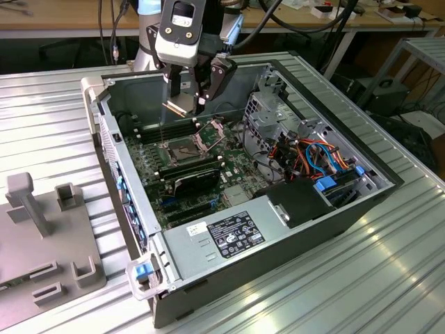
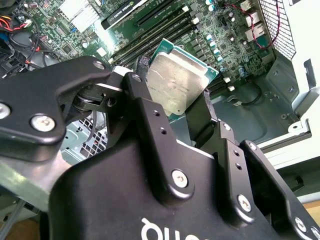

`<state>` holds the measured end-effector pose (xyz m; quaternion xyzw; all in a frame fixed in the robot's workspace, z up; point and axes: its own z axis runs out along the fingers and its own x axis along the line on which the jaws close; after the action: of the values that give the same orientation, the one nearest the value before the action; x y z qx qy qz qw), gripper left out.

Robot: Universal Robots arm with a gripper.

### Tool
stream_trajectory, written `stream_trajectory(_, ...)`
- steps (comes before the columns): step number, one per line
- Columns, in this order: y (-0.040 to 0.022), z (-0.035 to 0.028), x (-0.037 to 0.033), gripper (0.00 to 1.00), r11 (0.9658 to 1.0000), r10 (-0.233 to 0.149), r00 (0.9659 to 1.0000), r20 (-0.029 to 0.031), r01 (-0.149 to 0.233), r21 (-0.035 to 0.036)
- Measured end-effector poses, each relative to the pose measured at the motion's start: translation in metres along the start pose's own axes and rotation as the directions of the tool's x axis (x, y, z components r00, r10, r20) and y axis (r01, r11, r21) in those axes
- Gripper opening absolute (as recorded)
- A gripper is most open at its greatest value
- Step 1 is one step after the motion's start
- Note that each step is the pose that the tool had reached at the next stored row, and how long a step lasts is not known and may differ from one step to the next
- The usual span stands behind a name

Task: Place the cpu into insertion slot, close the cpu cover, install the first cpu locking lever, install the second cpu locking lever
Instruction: 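Place the cpu into insertion slot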

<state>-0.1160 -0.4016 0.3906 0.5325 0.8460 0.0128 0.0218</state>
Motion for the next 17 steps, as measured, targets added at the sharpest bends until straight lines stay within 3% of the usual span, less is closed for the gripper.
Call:
stream_trajectory(10, 0.0000, 0.0000, 0.0000, 0.55, 0.9999, 0.016, 0.9999, 0.0008, -0.016, 0.0004)
stream_trajectory(14, 0.0001, 0.0000, 0.0001, 0.55, 0.9984, 0.056, 0.9984, 0.0026, -0.056, 0.0012)
stream_trajectory(17, 0.0001, 0.0000, 0.0001, 0.55, 0.9936, 0.113, 0.9936, 0.0053, -0.113, 0.0024)
